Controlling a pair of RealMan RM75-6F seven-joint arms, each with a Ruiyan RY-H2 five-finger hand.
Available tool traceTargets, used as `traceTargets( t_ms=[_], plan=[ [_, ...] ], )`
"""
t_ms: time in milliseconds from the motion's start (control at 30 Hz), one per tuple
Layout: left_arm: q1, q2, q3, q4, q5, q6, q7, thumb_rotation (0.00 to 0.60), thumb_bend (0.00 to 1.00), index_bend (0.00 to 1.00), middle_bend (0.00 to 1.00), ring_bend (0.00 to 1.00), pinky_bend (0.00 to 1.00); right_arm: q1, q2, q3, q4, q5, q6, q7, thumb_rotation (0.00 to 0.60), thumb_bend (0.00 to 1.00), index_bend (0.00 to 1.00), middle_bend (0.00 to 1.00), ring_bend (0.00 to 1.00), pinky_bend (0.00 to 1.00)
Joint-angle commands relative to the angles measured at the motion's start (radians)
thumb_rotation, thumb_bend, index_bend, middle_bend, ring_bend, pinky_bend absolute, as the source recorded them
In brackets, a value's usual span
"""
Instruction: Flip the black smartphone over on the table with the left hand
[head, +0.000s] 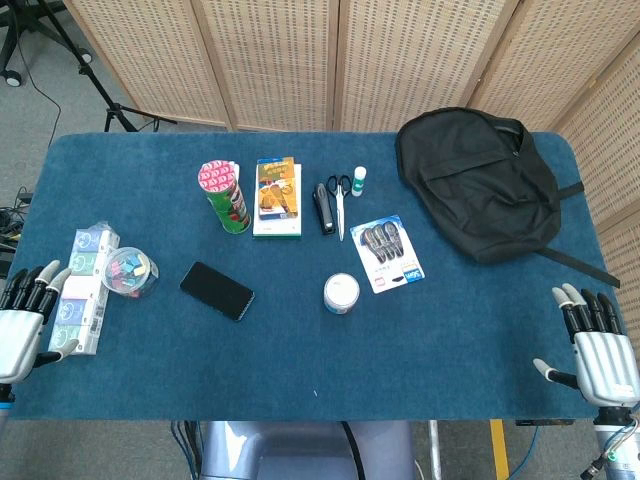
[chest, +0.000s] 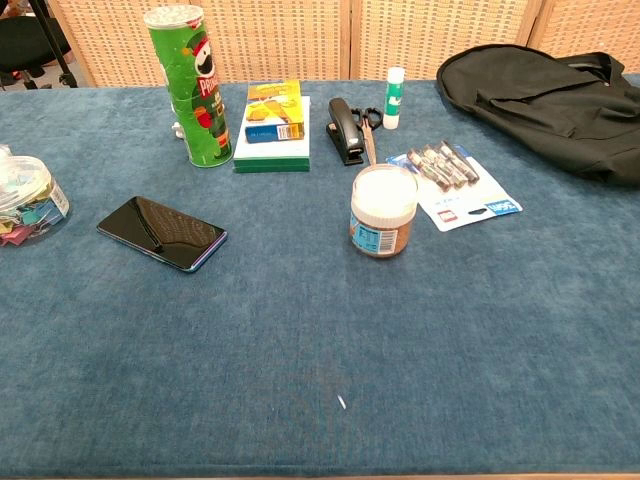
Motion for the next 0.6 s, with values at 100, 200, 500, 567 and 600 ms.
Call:
traceTargets(
  t_ms=[100, 200, 500, 567, 600],
  plan=[
    [-0.003, -0.006, 0.003, 0.011, 0.009, 0.001, -0.009, 0.600, 0.00, 0.00, 0.00, 0.00, 0.00, 0.000, 0.001, -0.001, -0.001, 0.003, -0.005, 0.001, 0.600, 0.00, 0.00, 0.00, 0.00, 0.00],
    [-0.009, -0.015, 0.004, 0.025, 0.013, -0.007, -0.013, 0.600, 0.00, 0.00, 0.00, 0.00, 0.00, -0.001, 0.004, -0.002, -0.005, 0.001, -0.004, 0.003, 0.600, 0.00, 0.00, 0.00, 0.00, 0.00],
    [-0.079, -0.089, 0.003, 0.097, 0.029, -0.104, -0.010, 0.600, 0.00, 0.00, 0.00, 0.00, 0.00, -0.003, 0.017, 0.005, -0.016, 0.011, -0.002, 0.030, 0.600, 0.00, 0.00, 0.00, 0.00, 0.00],
    [-0.110, -0.110, 0.004, 0.120, 0.033, -0.151, 0.002, 0.600, 0.01, 0.00, 0.00, 0.00, 0.00, -0.003, 0.020, 0.006, -0.016, 0.013, -0.004, 0.036, 0.600, 0.00, 0.00, 0.00, 0.00, 0.00],
    [-0.127, -0.119, 0.003, 0.129, 0.031, -0.178, 0.012, 0.600, 0.05, 0.00, 0.00, 0.00, 0.00, -0.002, 0.021, 0.006, -0.016, 0.014, -0.006, 0.038, 0.600, 0.00, 0.00, 0.00, 0.00, 0.00]
  ],
)
